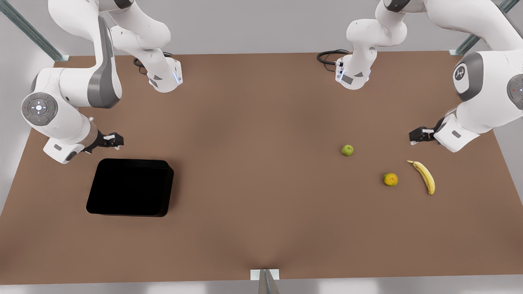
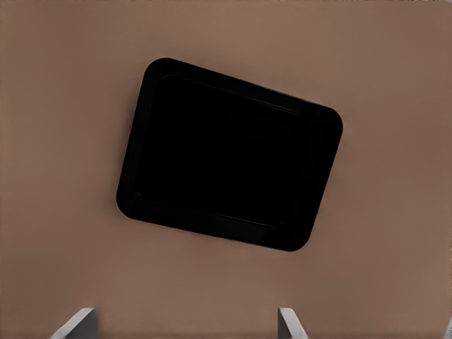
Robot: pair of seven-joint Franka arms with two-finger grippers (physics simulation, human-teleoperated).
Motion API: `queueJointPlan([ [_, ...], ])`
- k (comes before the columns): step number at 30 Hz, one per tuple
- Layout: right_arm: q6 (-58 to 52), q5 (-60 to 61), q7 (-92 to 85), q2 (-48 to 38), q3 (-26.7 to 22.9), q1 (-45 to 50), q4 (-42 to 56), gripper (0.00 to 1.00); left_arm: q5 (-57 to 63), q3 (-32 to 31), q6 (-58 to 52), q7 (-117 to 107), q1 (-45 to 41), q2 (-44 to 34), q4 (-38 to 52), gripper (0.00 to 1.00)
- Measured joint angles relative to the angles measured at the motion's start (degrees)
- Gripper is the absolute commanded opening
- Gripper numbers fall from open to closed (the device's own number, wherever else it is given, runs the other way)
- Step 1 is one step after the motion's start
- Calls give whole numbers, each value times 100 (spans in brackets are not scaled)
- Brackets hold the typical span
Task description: Place the storage box in the middle with the right arm, and place the apple in the storage box with the left arm
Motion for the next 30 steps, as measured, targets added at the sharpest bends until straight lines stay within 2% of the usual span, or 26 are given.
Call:
queueJointPlan([
  [4,51,-8,13,79,-20,11,0,100,13,28,-242,-294,4,-48,-76,100],
  [6,237,-5,18,452,-354,-6,25,100,-49,46,-442,-2164,6,-51,-305,100],
  [7,359,16,11,689,-731,-121,17,100,-173,300,-531,-2650,-112,-54,-547,100],
  [9,707,31,-17,1019,-1083,-279,-105,100,-848,1158,-512,-3874,127,-92,-1239,100],
  [10,1018,79,6,1290,-1131,-274,-164,100,-1328,1195,-225,-4968,185,-97,-1668,100],
  [12,1723,632,22,1667,-1132,-265,-471,100,-2427,1196,769,-5691,-77,-93,-2471,100],
  [15,3114,782,-472,1590,-1138,-467,-1448,100,-4242,1195,1551,-6128,-163,-107,-3437,100],
  [18,3353,861,-510,1696,-1237,-612,-1552,100,-5482,1116,2491,-6535,-948,-512,-4331,100],
  [20,3363,870,-510,1846,-1231,-792,-1542,100,-6007,846,2851,-6600,-808,-694,-4652,100],
  [28,3681,1072,-510,2334,-1239,-969,-1389,100,-7158,838,3401,-6430,-824,-523,-5226,100],
  [30,3772,1059,-523,2391,-1239,-1068,-1405,100,-7269,613,3588,-6377,-728,-589,-5350,100],
])
